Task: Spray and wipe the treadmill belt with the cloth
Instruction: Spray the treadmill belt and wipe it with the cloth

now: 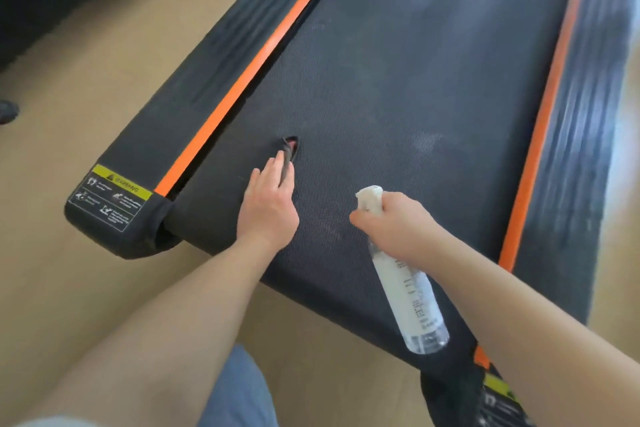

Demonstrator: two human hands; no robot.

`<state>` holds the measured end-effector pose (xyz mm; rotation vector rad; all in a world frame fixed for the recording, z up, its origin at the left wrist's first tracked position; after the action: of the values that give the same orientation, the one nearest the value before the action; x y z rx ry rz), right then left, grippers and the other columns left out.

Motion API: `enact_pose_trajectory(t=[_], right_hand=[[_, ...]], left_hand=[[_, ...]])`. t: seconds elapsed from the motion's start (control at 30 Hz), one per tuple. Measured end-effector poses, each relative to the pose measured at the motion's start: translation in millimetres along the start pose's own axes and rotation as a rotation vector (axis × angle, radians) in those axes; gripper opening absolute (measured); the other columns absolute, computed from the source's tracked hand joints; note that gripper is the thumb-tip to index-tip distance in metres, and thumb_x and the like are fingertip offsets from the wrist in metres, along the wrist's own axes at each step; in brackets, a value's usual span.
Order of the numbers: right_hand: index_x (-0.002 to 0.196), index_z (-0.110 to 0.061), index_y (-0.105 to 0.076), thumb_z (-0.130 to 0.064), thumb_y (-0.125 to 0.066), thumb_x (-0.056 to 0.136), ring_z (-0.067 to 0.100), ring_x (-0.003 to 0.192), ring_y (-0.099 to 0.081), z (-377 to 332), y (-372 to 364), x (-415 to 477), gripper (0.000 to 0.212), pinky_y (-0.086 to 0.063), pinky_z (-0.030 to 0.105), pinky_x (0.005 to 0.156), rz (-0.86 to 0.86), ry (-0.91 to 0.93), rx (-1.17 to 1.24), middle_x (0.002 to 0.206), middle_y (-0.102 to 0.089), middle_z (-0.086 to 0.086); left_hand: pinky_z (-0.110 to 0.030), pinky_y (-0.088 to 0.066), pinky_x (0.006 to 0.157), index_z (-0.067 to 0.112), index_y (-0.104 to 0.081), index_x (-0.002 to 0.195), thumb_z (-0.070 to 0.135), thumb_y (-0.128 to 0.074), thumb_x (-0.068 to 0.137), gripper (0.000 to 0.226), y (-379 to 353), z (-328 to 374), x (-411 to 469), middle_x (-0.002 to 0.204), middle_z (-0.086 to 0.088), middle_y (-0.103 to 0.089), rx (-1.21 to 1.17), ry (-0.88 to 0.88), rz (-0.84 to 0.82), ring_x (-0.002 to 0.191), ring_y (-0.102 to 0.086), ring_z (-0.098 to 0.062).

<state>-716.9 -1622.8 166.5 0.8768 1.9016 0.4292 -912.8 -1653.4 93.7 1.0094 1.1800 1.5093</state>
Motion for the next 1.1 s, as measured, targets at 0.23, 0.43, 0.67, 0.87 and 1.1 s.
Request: enact_pose_trajectory(t=[0.23,0.43,0.67,0.87,1.1], right_hand=[[0.089,-0.009,-0.06,-0.04,-0.054,0.097,0.017,0.069,-0.064,0.6,-11.0,-25.9,0.033,-0.051,0.029,0.062,0.094,-0.064,0.034,0.079,-0.066,0.002],[0.085,-0.008,-0.055,-0.034,-0.053,0.098,0.02,0.071,-0.063,-7.1,10.1,-57.9,0.03,-0.051,0.032,0.063,0.26,-0.13,0.005,0.079,-0.065,0.006],[0.084,-0.012,-0.059,-0.039,-0.056,0.095,0.015,0.07,-0.062,-14.1,54.6,-60.3,0.029,-0.048,0.028,0.059,0.36,-0.077,0.102,0.079,-0.064,-0.001],[0.084,-0.012,-0.06,-0.036,-0.057,0.094,0.014,0.067,-0.058,-10.1,50.4,-29.8,0.026,-0.046,0.028,0.06,0.377,-0.022,0.355,0.074,-0.063,-0.004],[0.079,-0.016,-0.055,-0.034,-0.053,0.092,0.022,0.078,-0.062,-38.3,24.0,32.7,0.023,-0.043,0.031,0.062,0.347,0.053,0.353,0.084,-0.065,0.001]], left_hand=[[-0.046,-0.019,0.125,0.004,-0.039,0.153,0.004,-0.054,0.089,0.066,-4.3,-0.2,4.6,0.164,-0.015,-0.028,-0.013,-0.036,-0.051,0.151,-0.027,-0.029],[-0.05,-0.023,0.123,0.003,-0.044,0.151,0.004,-0.055,0.086,0.066,-5.3,1.0,2.8,0.162,-0.016,-0.031,-0.031,-0.099,-0.092,0.149,-0.031,-0.031],[-0.056,-0.028,0.118,-0.001,-0.048,0.146,0.001,-0.056,0.083,0.063,-7.3,6.5,8.7,0.161,-0.016,-0.034,0.046,-0.128,-0.079,0.145,-0.036,-0.033],[-0.054,-0.03,0.119,0.001,-0.051,0.145,0.001,-0.058,0.087,0.059,-8.6,14.8,3.7,0.159,-0.014,-0.037,0.049,-0.135,-0.039,0.144,-0.038,-0.032],[-0.056,-0.039,0.112,-0.001,-0.054,0.141,0.006,-0.055,0.092,0.05,-9.2,12.0,6.6,0.153,-0.017,-0.044,0.036,-0.099,0.03,0.136,-0.047,-0.034]])
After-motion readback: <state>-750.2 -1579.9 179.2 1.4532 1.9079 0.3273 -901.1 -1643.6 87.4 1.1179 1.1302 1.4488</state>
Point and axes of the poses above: each hand's wrist, its own x-axis towards the middle knuckle, its own y-axis out of the back of the hand, z = x × y, the point moved 9 cm from there along x, towards the middle knuckle
